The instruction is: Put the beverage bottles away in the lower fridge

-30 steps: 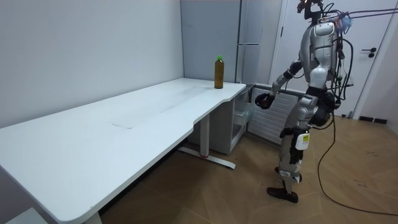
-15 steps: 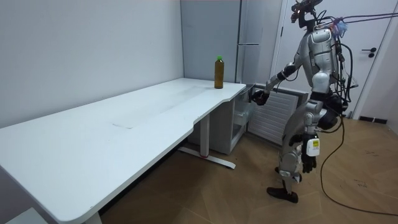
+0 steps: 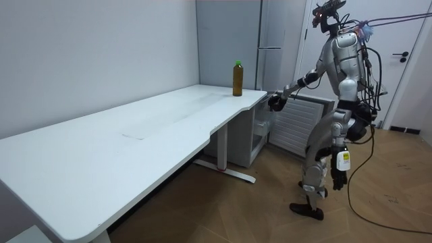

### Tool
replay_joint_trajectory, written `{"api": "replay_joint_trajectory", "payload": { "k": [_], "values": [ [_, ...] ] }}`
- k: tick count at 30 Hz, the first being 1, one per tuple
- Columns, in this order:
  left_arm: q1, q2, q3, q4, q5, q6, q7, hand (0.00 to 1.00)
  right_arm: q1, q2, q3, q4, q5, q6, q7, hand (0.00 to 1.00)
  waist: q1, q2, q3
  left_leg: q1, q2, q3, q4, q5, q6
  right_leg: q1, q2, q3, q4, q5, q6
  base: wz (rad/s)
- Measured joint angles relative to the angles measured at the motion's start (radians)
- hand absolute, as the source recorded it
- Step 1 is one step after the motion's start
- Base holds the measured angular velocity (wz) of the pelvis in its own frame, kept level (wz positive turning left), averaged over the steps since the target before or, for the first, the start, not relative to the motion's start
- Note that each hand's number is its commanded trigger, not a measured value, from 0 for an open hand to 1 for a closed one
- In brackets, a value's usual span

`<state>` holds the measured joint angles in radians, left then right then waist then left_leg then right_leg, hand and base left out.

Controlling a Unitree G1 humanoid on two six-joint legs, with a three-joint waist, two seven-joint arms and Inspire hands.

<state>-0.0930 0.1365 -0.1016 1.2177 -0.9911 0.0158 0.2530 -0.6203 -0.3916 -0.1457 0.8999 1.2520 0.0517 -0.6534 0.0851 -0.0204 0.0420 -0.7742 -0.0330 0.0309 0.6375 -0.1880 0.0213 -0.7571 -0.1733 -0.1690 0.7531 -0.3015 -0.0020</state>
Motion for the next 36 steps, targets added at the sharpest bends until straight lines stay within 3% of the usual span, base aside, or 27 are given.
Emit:
{"api": "replay_joint_trajectory", "payload": {
  "k": [9,23,25,26,30,36],
  "values": [
    [0.001,0.001,-0.044,0.000,-0.095,0.000,-0.001,0.00,-0.001,0.000,0.012,-0.023,-0.001,0.000,-0.025,1.00,-0.008,-0.002,0.0011,-0.004,-0.014,0.000,0.007,-0.003,-0.003,-0.014,-0.013,0.004,0.034,-0.019,-0.003,0.03],
    [0.002,0.022,-0.109,0.000,-0.097,0.002,0.008,0.00,-0.022,0.000,0.046,0.043,0.159,-0.007,0.011,1.00,0.015,-0.004,0.0055,-0.005,-0.015,-0.002,0.003,-0.003,-0.003,-0.013,-0.013,0.000,0.027,-0.019,-0.003,0.00],
    [0.002,0.022,-0.109,0.000,-0.098,0.007,0.010,0.00,-0.034,0.000,0.045,0.066,0.188,-0.007,0.034,0.19,0.022,-0.004,0.0057,-0.004,-0.014,-0.002,0.002,-0.003,-0.003,-0.012,-0.013,-0.002,0.026,-0.019,-0.003,0.00],
    [0.002,0.022,-0.110,0.000,-0.098,0.007,0.011,0.00,-0.037,0.000,0.045,0.072,0.195,-0.007,0.039,0.00,0.024,-0.003,0.0059,-0.004,-0.014,-0.002,0.002,-0.003,-0.003,-0.012,-0.013,-0.002,0.026,-0.019,-0.003,0.00],
    [0.003,0.022,-0.119,0.000,-0.101,0.008,0.022,0.00,-0.059,0.000,0.045,0.092,0.231,-0.007,0.068,0.00,0.030,0.000,0.0138,-0.004,-0.015,-0.003,-0.005,-0.003,-0.003,-0.011,-0.015,-0.008,0.026,-0.019,-0.002,0.00],
    [0.005,0.023,-0.149,0.000,-0.113,0.022,0.023,0.00,-0.076,0.000,0.045,0.107,0.251,-0.006,0.090,0.00,0.034,0.001,0.0136,0.001,-0.013,-0.006,-0.015,-0.003,-0.003,0.001,-0.015,-0.014,0.011,-0.019,-0.002,0.01]
  ]
}}
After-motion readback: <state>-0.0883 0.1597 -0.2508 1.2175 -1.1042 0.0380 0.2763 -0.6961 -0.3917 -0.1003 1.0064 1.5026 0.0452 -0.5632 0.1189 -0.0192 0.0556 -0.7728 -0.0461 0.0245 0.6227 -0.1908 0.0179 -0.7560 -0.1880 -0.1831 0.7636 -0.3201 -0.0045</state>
